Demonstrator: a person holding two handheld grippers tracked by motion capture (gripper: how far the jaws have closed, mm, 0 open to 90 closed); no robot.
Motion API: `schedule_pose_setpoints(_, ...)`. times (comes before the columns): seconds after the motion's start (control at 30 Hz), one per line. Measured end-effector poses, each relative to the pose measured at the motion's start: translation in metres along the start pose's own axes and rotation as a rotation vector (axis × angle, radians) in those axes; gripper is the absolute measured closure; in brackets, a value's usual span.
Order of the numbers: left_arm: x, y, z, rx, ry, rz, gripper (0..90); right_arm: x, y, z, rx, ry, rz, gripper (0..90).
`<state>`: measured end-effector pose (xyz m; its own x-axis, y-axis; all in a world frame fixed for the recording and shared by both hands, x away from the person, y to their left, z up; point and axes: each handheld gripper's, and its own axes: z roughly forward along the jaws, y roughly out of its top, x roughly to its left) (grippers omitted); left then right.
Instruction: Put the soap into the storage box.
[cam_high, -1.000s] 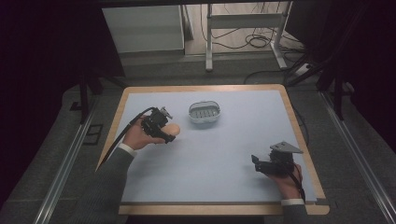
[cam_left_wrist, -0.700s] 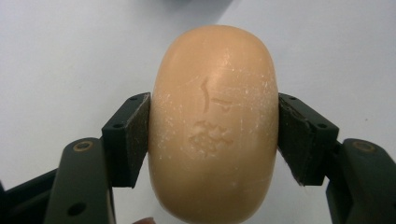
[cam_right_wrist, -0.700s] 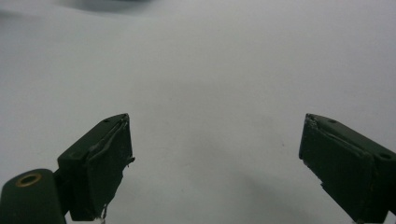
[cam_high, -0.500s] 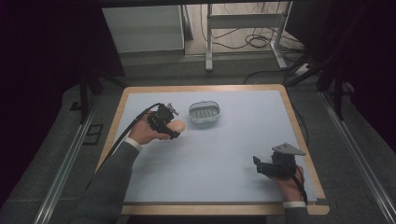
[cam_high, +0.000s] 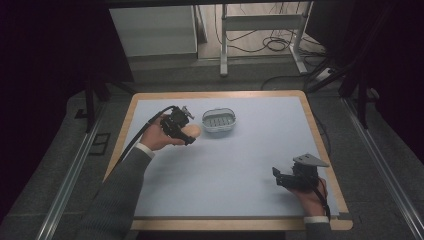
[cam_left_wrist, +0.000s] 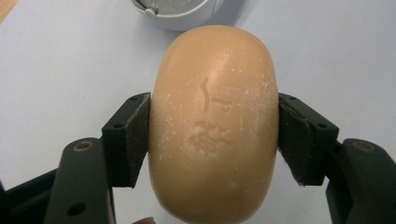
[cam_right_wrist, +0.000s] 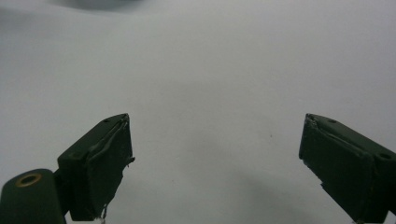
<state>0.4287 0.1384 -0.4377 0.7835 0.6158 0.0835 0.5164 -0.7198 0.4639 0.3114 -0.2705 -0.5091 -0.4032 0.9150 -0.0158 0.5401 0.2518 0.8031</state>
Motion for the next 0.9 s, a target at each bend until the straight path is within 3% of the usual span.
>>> schedule_pose_setpoints(0.23,-0.002,0.008,0.001,0.004,0.006,0.02,32.6,0.0,0.002,0.002,-0.002,0.003,-0.004,9.3)
schedule_pose_setpoints(0.9,0.007,0.028,0.004,0.016,0.021,0.02,32.6,-0.001,0.007,0.008,-0.006,0.015,-0.011,9.4)
